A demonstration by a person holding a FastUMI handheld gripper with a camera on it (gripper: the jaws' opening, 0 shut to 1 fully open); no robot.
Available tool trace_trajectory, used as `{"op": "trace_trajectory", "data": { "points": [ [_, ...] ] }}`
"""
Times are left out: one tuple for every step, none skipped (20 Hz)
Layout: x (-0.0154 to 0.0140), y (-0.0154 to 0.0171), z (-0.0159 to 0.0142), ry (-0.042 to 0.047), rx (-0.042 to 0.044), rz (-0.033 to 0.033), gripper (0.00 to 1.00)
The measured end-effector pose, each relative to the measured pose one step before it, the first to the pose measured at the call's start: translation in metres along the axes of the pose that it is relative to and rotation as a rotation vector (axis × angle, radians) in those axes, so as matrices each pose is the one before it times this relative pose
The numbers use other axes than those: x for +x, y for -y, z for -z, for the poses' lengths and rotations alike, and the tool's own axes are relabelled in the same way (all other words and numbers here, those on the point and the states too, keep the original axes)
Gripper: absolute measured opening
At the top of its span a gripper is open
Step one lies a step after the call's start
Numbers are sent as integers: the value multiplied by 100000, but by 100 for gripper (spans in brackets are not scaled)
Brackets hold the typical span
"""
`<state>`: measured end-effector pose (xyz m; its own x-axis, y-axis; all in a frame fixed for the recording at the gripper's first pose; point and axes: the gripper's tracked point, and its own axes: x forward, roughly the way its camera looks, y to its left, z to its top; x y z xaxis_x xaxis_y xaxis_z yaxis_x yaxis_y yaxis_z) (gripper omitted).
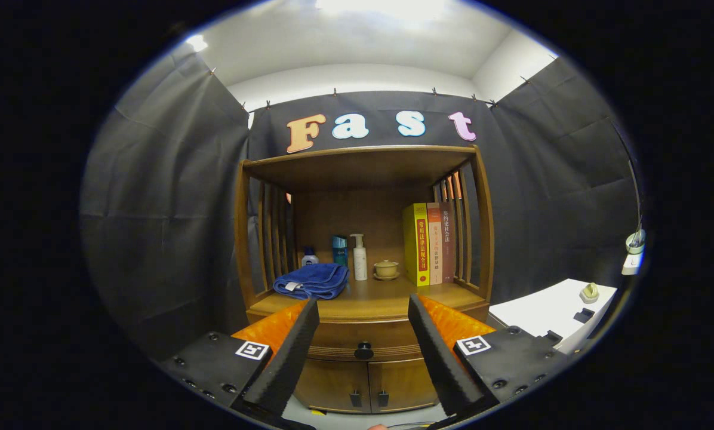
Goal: Pull open the drawer, take out the items inside it, and place them on the countertop above the cabinet.
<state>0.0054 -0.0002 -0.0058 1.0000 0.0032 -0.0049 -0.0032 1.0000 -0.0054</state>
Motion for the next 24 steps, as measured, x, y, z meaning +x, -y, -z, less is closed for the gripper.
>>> {"op": "trace_trajectory", "data": {
  "points": [
    [74,-24,89,-51,16,-254,98],
    [-9,-53,89,-64,-83,-439,98],
    [18,-66,115,-62,-202,-391,98],
    [37,-30,124,-29,-177,-362,98],
    [84,-101,130,188,-174,-534,98],
    [106,-57,36,896,-92,-589,98],
    [251,5,-199,2593,200,-308,98],
    [114,-76,-102,2362,12,-344,98],
    [327,-80,133,1270,-276,-171,98],
    [580,-175,129,263,-570,101,98],
    [753,16,276,257,-185,455,98],
    [843,179,652,-131,239,237,98],
    [774,162,866,-442,523,-123,98],
    [801,133,1001,-581,659,-380,98],
    [737,100,1131,-819,542,-303,98],
    [836,109,1118,-1113,442,-124,98],
    [686,322,1346,-1804,586,737,99],
    [763,462,1467,-1518,1188,643,99],
    [772,166,1327,-1552,1408,216,99],
    [655,66,1160,-1207,1274,254,99],
    [769,117,1094,-644,458,249,99],
    [802,223,939,-564,-280,317,99],
    [912,142,1121,-286,-990,-149,99],
    [612,-26,1117,-725,-1192,-208,99]
  ]
}}
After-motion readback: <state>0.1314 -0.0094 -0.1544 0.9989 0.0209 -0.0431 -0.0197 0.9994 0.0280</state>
